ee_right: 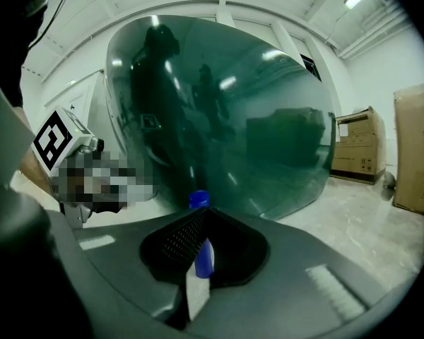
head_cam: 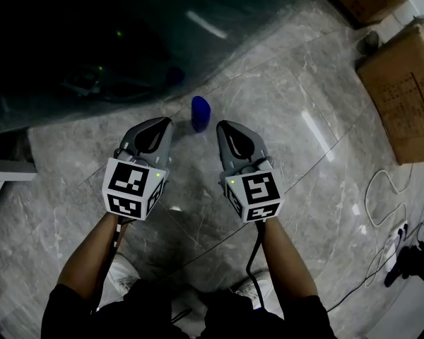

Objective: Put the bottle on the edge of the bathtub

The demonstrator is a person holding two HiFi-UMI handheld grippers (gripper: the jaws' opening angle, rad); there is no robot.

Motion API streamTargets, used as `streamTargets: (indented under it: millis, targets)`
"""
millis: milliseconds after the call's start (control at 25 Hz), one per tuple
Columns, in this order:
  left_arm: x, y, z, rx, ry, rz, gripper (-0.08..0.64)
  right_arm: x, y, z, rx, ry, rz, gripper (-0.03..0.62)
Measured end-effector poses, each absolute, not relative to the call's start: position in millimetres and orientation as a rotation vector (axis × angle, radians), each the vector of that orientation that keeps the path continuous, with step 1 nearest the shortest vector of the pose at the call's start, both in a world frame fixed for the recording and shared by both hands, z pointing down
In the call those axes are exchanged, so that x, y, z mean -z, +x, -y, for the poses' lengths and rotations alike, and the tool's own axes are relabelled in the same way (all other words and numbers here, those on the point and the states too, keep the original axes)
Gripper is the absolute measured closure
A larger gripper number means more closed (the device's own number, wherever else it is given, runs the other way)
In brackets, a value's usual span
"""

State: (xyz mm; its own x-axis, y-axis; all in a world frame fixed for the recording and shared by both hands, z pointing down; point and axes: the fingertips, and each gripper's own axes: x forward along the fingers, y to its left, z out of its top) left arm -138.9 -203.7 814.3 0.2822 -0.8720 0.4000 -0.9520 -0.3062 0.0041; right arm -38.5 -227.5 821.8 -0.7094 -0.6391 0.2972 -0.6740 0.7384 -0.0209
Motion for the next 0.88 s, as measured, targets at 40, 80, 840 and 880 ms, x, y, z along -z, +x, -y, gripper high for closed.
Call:
streamTargets:
  millis: [40, 80, 840, 880]
  targets:
    - [-813, -138, 204, -0.478, 2.32, 1.686, 0.56, -821, -39, 228, -0.183, 1.034, 2.669, 0.565]
    - [-810, -138, 204, -0.478, 2.332, 1.693, 0.56, -820, -39, 229, -0.184, 1.038, 2.67, 0.565]
    - [-746, -117, 206, -0.46, 2.391, 1.698, 0.56, -755, -19, 236, -0.266, 1.087, 2.684, 0.566]
    - [-740, -114, 207, -0.458, 2.389, 1.689, 0.56, -748, -16, 237, -0.275, 1.091, 2.682, 0.566]
